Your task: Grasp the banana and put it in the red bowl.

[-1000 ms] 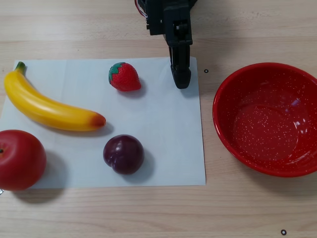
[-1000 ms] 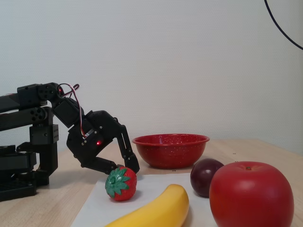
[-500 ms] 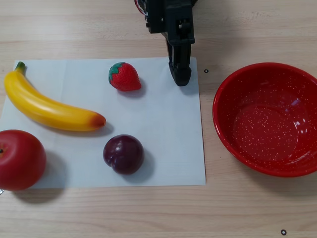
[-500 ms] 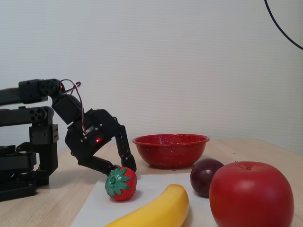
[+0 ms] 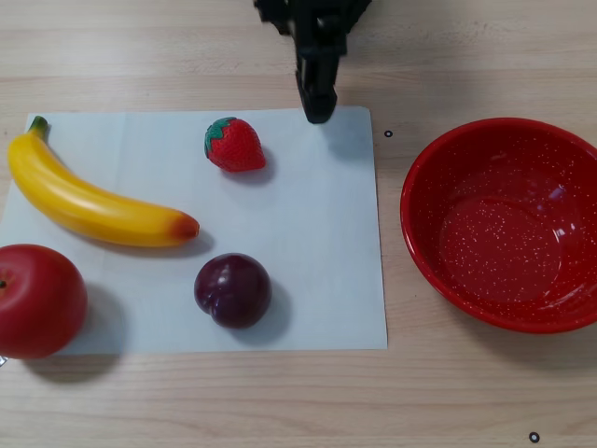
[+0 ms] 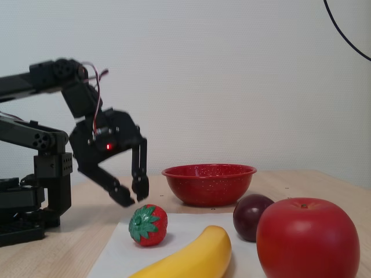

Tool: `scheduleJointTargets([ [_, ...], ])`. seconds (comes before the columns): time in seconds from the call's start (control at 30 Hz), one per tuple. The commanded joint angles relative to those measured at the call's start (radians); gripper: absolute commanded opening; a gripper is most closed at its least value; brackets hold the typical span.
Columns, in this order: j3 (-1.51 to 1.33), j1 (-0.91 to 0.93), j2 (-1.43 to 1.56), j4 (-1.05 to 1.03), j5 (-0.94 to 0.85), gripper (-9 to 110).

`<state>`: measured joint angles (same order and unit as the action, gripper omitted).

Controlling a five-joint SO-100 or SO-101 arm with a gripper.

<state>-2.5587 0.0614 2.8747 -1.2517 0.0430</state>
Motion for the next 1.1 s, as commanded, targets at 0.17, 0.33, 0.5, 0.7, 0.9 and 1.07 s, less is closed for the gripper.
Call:
scheduleJointTargets([
  [0.17,0.337,-0.098,-0.172,-0.115,0.095,0],
  [0.33,0.543,-0.192,-0.316,-0.222,0.115,0],
  [0.5,0.738,-0.301,-0.445,-0.314,0.158,0],
  [0.7,0.953,-0.417,-0.611,-0.410,0.206,0],
  [0.9,1.198,-0.499,-0.831,-0.520,0.230,0],
  [1.07,1.359,-0.548,-0.988,-0.543,0.261,0],
])
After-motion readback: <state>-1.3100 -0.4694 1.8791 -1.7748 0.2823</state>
